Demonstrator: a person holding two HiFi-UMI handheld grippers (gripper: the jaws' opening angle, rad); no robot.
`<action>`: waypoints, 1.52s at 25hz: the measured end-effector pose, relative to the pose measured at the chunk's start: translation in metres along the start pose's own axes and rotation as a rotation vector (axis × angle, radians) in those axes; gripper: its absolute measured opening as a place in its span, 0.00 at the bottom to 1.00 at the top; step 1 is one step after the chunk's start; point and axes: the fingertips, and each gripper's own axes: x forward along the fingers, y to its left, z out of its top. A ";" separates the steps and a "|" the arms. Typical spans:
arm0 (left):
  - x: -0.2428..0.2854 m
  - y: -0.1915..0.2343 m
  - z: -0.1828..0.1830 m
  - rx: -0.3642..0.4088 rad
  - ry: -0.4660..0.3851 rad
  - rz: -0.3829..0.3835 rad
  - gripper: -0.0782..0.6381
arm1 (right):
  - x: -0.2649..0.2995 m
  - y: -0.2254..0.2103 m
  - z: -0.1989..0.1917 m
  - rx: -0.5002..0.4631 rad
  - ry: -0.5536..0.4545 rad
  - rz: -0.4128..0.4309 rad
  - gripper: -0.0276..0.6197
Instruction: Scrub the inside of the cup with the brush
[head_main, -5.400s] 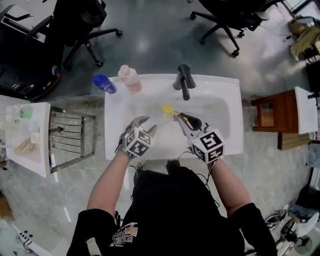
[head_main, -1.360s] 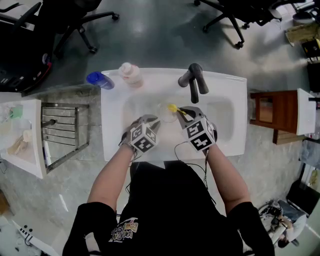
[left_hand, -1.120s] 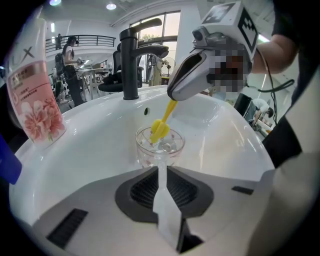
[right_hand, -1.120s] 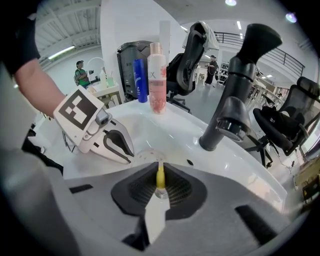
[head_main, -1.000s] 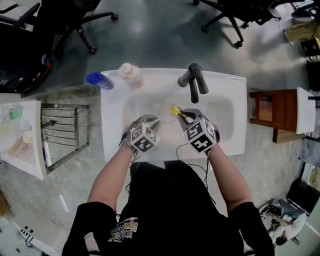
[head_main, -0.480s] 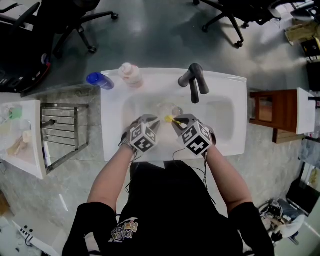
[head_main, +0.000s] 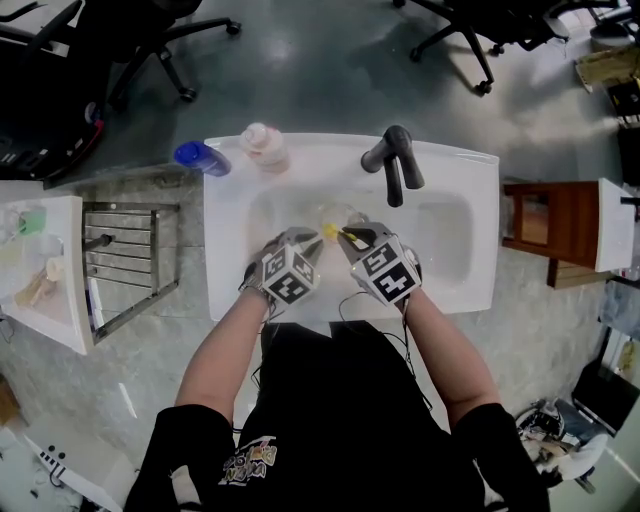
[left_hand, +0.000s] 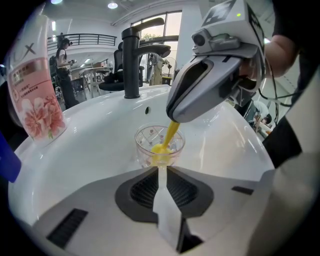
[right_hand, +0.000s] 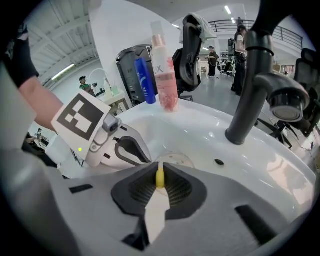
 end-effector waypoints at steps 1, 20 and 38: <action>0.000 0.000 0.000 0.000 0.000 -0.001 0.17 | 0.001 -0.001 0.002 -0.002 -0.006 -0.005 0.10; 0.001 0.000 -0.002 -0.001 0.004 0.002 0.17 | 0.006 -0.041 0.000 -0.136 0.045 -0.172 0.10; 0.001 0.000 -0.001 -0.010 0.001 -0.001 0.17 | 0.004 -0.014 -0.031 -0.258 0.248 -0.036 0.10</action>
